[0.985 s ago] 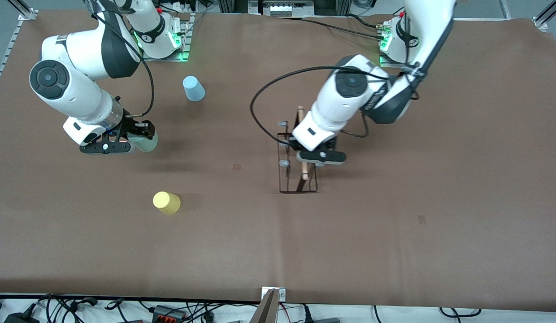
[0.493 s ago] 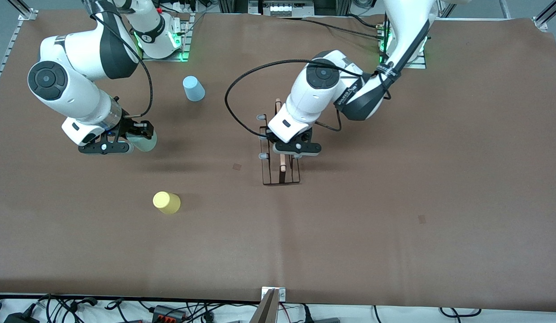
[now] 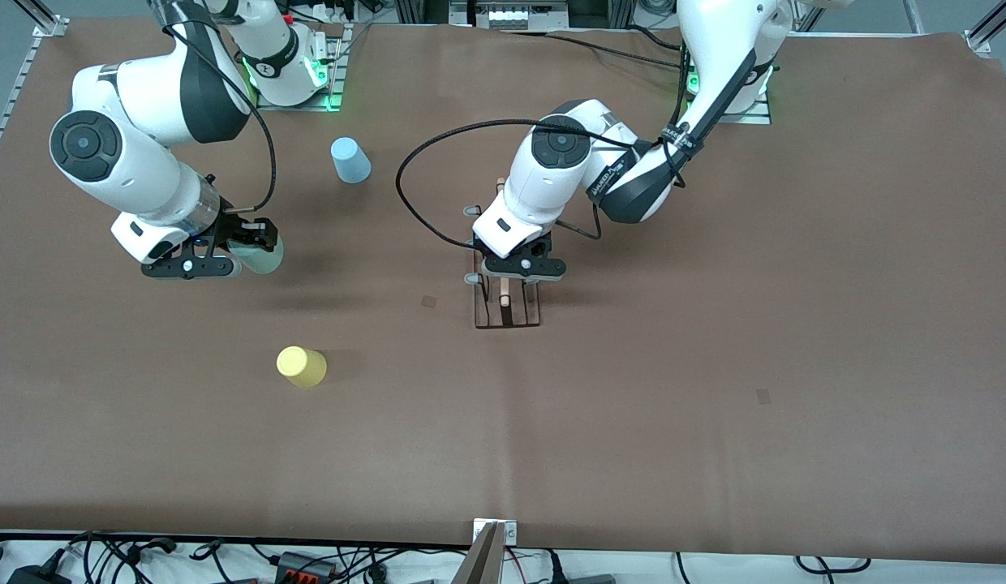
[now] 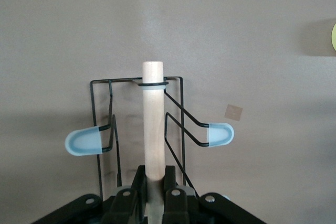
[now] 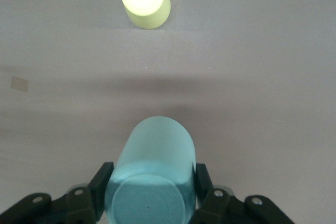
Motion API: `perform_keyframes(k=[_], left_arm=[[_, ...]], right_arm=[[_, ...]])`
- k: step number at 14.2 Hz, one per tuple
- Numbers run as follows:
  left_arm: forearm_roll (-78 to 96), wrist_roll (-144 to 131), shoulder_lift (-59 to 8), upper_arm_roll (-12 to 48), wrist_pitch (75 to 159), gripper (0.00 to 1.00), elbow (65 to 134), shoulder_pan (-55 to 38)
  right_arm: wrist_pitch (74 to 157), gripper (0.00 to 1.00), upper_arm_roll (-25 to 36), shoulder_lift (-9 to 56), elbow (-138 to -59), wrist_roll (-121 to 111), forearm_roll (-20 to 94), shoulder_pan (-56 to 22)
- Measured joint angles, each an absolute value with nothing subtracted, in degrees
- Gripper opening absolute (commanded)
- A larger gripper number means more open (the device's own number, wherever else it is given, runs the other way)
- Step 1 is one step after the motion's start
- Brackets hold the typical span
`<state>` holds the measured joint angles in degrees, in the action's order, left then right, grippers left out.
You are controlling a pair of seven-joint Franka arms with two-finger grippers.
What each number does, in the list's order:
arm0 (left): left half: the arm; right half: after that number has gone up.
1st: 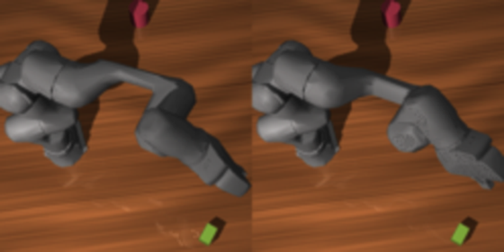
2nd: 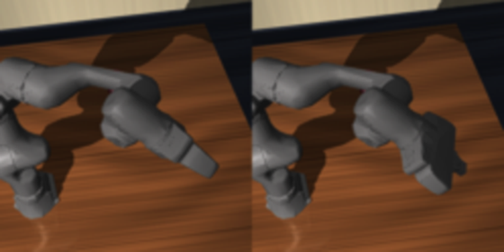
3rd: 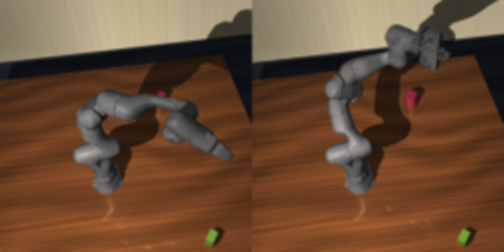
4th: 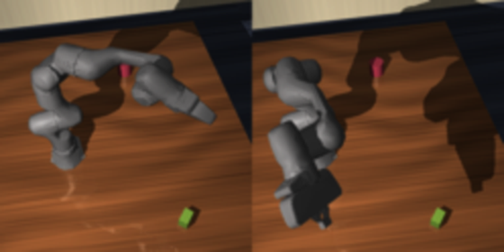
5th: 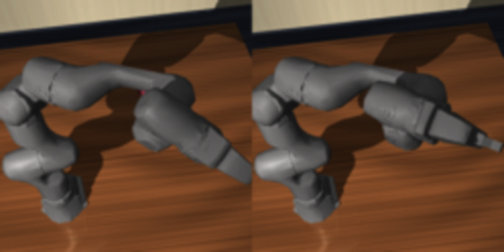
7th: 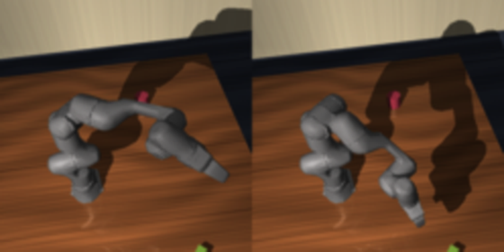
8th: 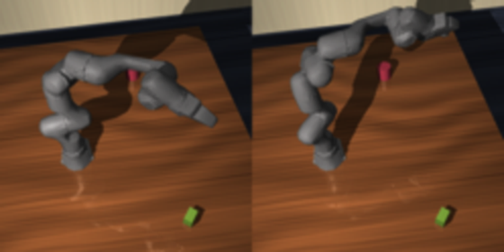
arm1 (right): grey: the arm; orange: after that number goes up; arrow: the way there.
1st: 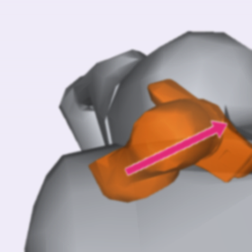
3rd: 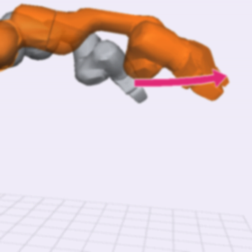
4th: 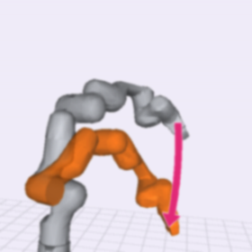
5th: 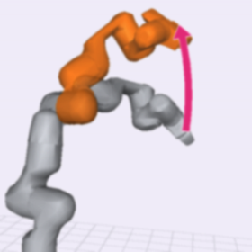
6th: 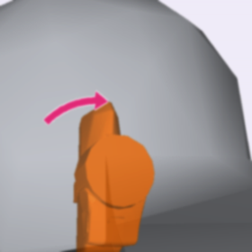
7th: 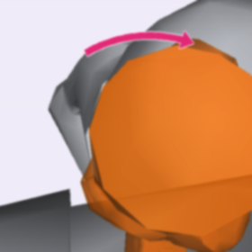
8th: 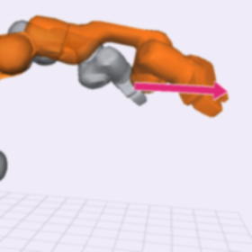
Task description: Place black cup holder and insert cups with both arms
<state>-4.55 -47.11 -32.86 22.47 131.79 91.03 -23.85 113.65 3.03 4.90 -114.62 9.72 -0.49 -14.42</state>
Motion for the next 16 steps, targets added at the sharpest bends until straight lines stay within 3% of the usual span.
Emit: perform_keyframes(k=[5,11,16], left_arm=[[-8.3,-48.0,-31.9,22.4,131.1,1.00,88.8,-23.5],[-9.3,-39.2,-20.3,21.8,109.5,1.00,87.5,-15.3],[-9.3,-17.9,-18.6,21.5,96.2,1.00,88.0,-2.4]], right_arm=[[113.6,0.19,3.0,4.9,-114.6,9.7,-0.5,-14.4],[112.3,0.19,1.8,4.8,-114.6,13.5,-0.3,-14.5],[112.0,0.19,-11.6,5.2,-111.2,39.9,-0.1,-17.6]])
